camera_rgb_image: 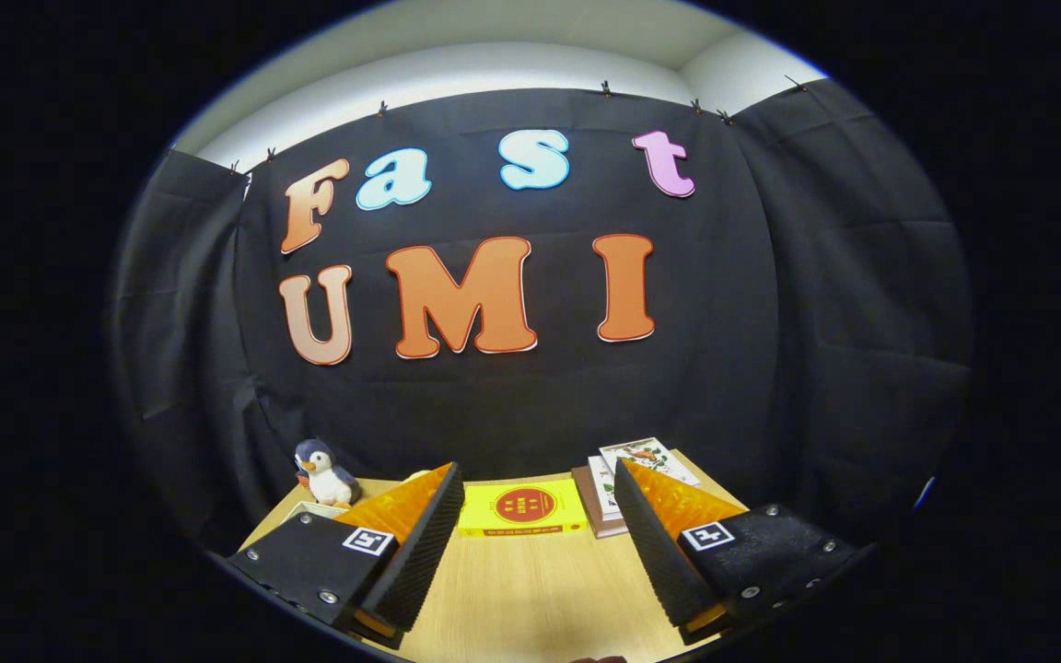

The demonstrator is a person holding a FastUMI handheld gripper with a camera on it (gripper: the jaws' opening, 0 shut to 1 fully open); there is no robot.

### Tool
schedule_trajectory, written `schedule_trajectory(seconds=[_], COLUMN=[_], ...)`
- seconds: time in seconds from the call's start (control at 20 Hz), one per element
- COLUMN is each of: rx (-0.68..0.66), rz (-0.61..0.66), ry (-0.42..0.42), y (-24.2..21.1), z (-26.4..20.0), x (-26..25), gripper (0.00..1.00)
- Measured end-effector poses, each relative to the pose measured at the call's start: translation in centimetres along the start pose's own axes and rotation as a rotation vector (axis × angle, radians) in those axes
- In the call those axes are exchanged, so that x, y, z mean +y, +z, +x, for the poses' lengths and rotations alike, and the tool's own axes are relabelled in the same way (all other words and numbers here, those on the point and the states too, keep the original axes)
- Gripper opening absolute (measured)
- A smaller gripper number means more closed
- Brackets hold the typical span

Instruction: Open the storage box then place both shoes into the box .Put the left shoe in first, then the right shoe, with the right side of both shoes facing outward in a uniform manner.

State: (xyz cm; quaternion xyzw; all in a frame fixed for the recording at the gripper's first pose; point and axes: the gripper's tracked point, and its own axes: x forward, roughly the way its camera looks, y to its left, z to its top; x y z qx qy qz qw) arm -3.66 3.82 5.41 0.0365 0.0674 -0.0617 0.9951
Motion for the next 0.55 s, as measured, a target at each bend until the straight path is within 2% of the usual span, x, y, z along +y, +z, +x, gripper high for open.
schedule_trajectory(seconds=[0.55], rx=[-0.003], rz=[0.002], ry=[-0.001], y=[-0.3], z=[0.7], x=[-8.9], gripper=[0.98])
